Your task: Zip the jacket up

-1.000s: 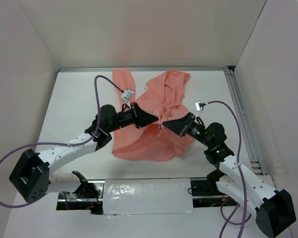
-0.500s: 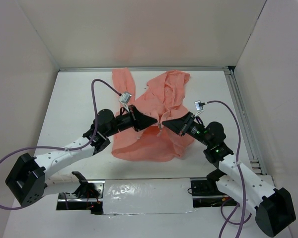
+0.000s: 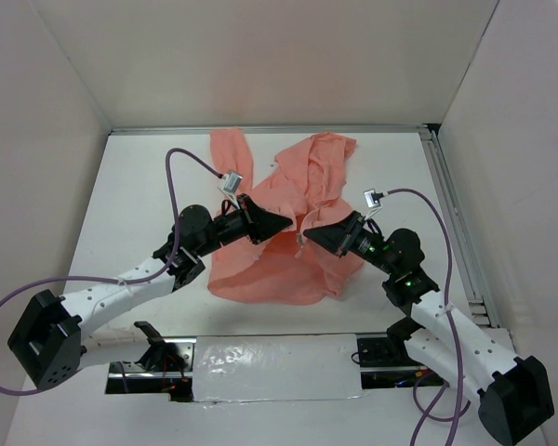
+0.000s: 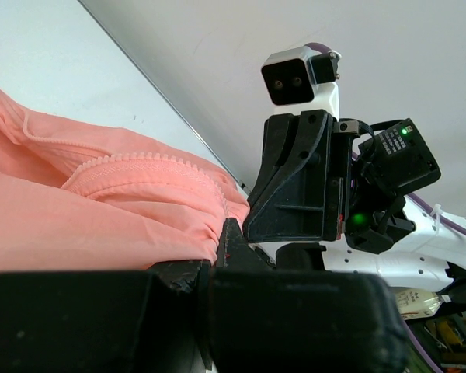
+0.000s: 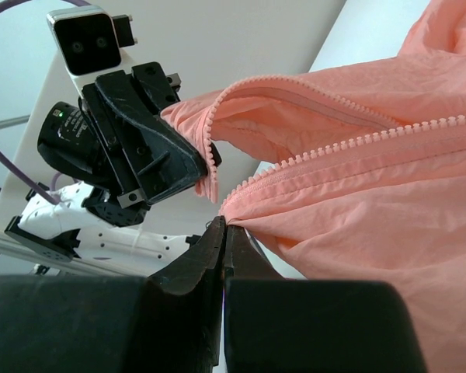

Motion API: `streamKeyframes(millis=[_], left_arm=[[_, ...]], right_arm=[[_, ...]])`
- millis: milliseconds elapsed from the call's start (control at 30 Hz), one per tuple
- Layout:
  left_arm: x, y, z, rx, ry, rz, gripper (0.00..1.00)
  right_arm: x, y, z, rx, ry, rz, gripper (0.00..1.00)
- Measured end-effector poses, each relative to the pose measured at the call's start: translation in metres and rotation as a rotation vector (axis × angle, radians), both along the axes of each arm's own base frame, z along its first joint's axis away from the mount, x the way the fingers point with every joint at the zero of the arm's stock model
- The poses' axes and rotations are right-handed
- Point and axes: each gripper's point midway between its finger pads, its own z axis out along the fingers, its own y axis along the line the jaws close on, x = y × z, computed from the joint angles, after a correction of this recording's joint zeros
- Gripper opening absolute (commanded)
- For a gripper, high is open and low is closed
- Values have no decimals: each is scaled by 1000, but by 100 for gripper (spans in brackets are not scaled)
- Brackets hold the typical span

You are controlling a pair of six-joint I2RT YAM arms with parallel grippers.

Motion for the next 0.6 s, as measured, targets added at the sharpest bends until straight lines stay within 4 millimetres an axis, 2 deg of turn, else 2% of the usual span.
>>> streamKeyframes(millis=[600], left_arm=[[-2, -1, 1, -5, -6, -6, 0]], right_arm=[[7, 2, 12, 19, -11, -9, 0]])
